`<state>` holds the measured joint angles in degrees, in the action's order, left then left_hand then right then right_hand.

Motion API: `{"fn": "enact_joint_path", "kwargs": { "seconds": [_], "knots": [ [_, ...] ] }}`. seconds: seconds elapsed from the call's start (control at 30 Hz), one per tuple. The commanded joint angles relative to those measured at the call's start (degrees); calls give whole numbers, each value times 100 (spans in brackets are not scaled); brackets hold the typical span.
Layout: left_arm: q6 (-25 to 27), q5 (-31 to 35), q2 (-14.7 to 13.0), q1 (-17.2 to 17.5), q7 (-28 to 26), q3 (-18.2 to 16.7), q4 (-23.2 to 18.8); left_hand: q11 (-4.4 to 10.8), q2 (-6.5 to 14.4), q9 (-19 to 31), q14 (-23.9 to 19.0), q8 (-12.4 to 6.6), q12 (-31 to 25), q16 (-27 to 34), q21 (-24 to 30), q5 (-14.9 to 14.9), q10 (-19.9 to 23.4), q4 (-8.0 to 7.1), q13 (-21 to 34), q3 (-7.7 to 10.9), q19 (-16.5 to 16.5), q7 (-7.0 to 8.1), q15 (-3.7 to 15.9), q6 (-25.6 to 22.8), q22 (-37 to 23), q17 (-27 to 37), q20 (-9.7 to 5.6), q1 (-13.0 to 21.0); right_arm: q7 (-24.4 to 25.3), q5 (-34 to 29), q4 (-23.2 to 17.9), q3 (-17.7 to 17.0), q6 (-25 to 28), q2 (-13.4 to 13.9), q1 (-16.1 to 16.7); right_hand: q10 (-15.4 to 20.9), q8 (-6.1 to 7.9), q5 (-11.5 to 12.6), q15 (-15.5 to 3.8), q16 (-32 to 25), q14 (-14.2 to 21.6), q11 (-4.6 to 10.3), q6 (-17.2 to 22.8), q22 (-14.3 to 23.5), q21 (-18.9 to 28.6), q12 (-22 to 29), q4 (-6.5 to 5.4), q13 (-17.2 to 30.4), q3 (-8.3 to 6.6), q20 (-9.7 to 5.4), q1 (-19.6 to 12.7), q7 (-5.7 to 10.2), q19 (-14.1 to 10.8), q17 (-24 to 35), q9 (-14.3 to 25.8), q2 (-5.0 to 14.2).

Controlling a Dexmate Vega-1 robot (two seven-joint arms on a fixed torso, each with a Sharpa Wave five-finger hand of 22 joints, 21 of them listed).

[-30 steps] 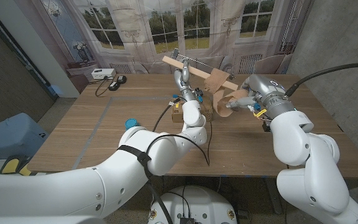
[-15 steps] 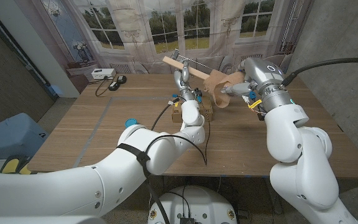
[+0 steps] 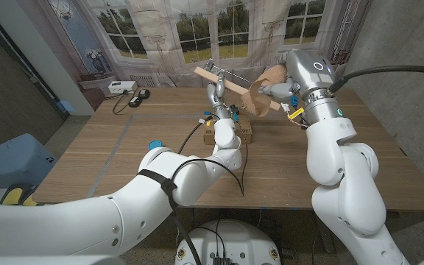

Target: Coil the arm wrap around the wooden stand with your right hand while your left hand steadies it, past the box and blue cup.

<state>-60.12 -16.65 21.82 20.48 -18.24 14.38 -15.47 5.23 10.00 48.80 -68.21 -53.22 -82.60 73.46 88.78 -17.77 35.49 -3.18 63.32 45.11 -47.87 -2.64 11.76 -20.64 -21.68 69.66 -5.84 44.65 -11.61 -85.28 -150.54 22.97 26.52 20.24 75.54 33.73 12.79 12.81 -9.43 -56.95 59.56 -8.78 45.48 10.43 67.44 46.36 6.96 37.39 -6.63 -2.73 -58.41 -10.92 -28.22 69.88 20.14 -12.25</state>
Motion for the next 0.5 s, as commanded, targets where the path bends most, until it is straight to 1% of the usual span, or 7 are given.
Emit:
{"fn": "enact_joint_path", "kwargs": {
  "seconds": [0.03,0.17,0.27,0.43,0.5],
  "knots": [
    [127,32,-121,1,279,110,3,102,96,14,-35,-60,-695,-11,23,14,132,-478,760,512,-21,14,13,-34,-10,22,-616,-15,501,-222,291,-56,-491,-309,-193,2223,5,55,-322,28,8,1301,1751,-8,21,-6,-15,21,22,-607,-1892,1184,48,14,24,1922],
    [200,-38,-171,-15,488,142,3,100,98,12,-38,-70,-698,-10,31,16,145,-475,761,515,-19,10,13,-34,-25,22,-607,-14,640,-166,373,-103,-557,-361,-272,2227,3,61,-324,33,12,1309,1747,-8,23,-14,-21,22,29,-617,-1885,1185,55,14,32,1926],
    [269,-135,-189,-28,735,100,3,93,99,-1,-40,-70,-703,-9,32,17,164,-474,761,515,-18,15,13,-42,-28,22,-610,-14,677,-134,439,-139,-591,-385,-360,2233,-2,65,-324,35,19,1305,1747,-10,27,-20,-21,21,33,-612,-1886,1186,54,15,32,1925],
    [415,-337,-204,-63,1367,-94,3,73,98,-21,-60,-81,-704,-2,36,19,175,-470,763,517,-16,-2,13,-54,-39,23,-600,-14,508,-185,552,-119,-598,-449,-566,2249,-2,71,-324,42,22,1309,1755,-11,39,-30,-21,15,40,-613,-1888,1180,37,15,36,1925],
    [486,-423,-229,-99,1745,-208,3,64,99,-23,-64,-85,-706,0,44,19,184,-468,763,518,-14,1,12,-53,-51,23,-589,-13,358,-216,609,-103,-600,-480,-683,2239,-6,73,-324,43,23,1311,1747,-11,34,-34,-21,21,41,-617,-1889,1182,52,15,37,1924]
  ]
}}
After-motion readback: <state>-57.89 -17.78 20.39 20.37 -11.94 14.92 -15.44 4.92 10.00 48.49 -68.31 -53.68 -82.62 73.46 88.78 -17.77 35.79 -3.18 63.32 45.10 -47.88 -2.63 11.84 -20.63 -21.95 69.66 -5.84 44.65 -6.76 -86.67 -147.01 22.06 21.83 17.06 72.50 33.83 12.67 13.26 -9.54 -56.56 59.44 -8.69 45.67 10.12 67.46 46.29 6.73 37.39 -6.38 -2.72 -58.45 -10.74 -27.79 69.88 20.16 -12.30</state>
